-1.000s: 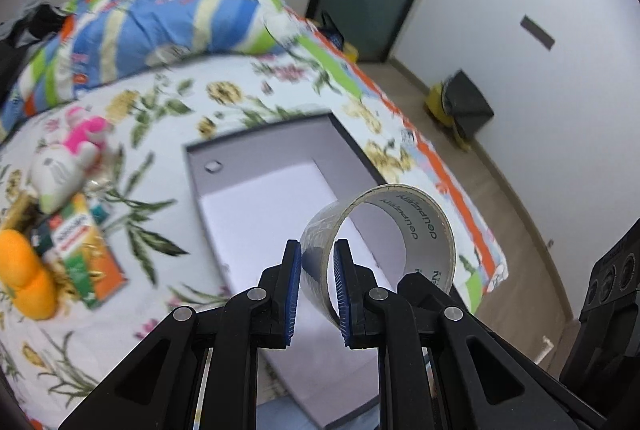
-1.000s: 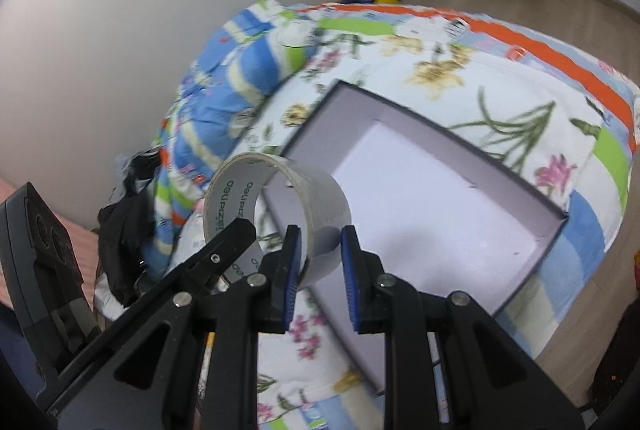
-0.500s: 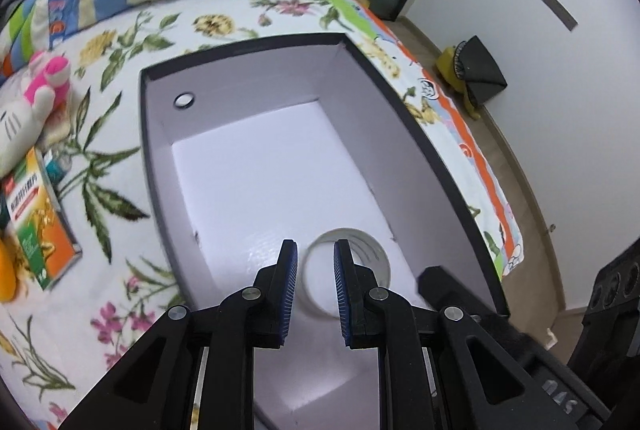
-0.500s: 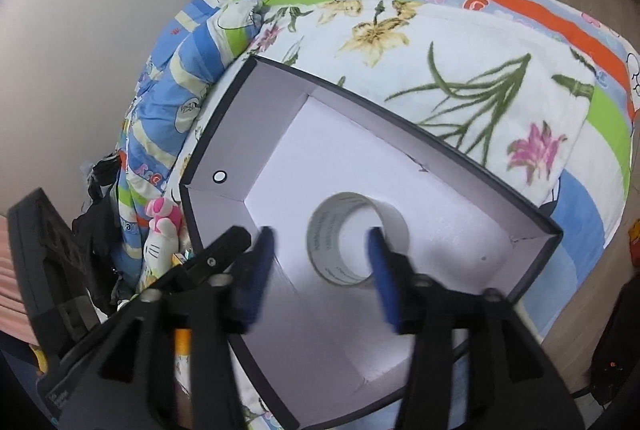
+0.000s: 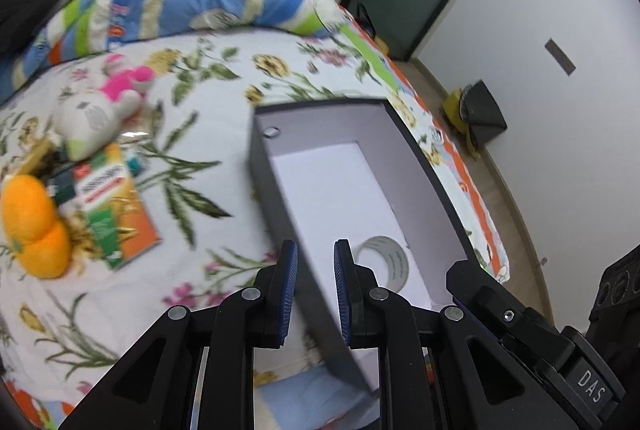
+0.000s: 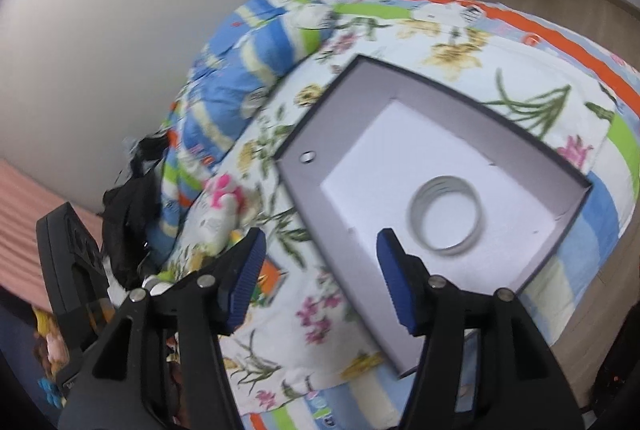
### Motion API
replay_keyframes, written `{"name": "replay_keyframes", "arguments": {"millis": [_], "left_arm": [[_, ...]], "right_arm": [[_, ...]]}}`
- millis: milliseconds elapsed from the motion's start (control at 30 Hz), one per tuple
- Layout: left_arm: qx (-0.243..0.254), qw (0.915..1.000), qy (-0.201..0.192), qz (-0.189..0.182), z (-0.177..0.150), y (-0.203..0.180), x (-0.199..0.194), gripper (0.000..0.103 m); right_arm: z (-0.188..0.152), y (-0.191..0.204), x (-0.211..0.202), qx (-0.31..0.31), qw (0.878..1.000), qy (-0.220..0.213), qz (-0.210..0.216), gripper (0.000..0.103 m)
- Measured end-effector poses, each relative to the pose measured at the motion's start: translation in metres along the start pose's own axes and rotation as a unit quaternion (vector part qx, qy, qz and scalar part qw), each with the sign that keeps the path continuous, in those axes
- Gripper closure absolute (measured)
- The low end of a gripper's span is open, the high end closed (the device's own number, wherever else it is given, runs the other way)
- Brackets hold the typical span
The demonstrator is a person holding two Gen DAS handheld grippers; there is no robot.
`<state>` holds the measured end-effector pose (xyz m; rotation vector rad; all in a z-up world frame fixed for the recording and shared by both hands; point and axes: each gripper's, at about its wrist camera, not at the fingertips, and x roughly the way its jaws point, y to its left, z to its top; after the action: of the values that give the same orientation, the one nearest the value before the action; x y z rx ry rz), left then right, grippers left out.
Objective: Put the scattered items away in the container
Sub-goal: 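Move the left gripper to the green medicine box and grasp it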
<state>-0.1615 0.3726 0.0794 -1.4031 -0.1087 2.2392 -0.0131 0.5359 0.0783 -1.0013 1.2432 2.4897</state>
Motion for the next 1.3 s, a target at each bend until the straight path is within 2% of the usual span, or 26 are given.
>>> {"name": "replay_keyframes", "arguments": {"millis": [100,167,233,300,433,467,500,667,833,1067,1300], "left_arm": [[-0.015,0.9995,-0.025,0.007,-0.001,0.025,-0.036,0.086],[-0.023,0.9988,-0.039,0.018,-0.002,0.039,-0.055,0.076],[-0.031,0.9971,-0.064,0.029,-0.003,0.054,-0.080,0.049],[-0.041,0.9936,-0.095,0.044,-0.006,0.070,-0.106,0.035],[-0.081,0.9838,-0.150,0.056,-0.013,0.107,-0.158,0.020],[-0.090,0.9814,-0.159,0.057,-0.015,0.115,-0.167,0.020],[-0.099,0.9795,-0.165,0.060,-0.016,0.124,-0.176,0.020],[-0.124,0.9750,-0.173,0.064,-0.028,0.161,-0.201,0.020],[-0.137,0.9721,-0.177,0.070,-0.040,0.185,-0.205,0.020],[-0.154,0.9723,-0.165,0.061,-0.042,0.208,-0.181,0.020],[-0.174,0.9754,-0.127,0.047,-0.042,0.226,-0.131,0.020]], "right_arm": [[-0.013,0.033,-0.006,-0.025,1.000,0.003,0.017,0.044],[-0.021,0.053,-0.010,-0.043,0.999,0.006,0.030,0.044],[-0.030,0.078,-0.015,-0.070,0.996,0.011,0.055,0.043],[-0.040,0.103,-0.023,-0.098,0.992,0.008,0.073,0.034],[-0.060,0.143,-0.039,-0.146,0.985,-0.008,0.097,0.011],[-0.065,0.152,-0.042,-0.157,0.983,-0.010,0.100,0.003],[-0.071,0.160,-0.044,-0.169,0.981,-0.013,0.099,0.000],[-0.091,0.178,-0.044,-0.191,0.978,-0.014,0.086,0.000],[-0.100,0.185,-0.029,-0.185,0.979,0.000,0.082,0.000],[-0.108,0.185,0.003,-0.190,0.979,0.014,0.071,0.000],[-0.115,0.169,0.041,-0.226,0.972,0.028,0.056,0.000]]}}
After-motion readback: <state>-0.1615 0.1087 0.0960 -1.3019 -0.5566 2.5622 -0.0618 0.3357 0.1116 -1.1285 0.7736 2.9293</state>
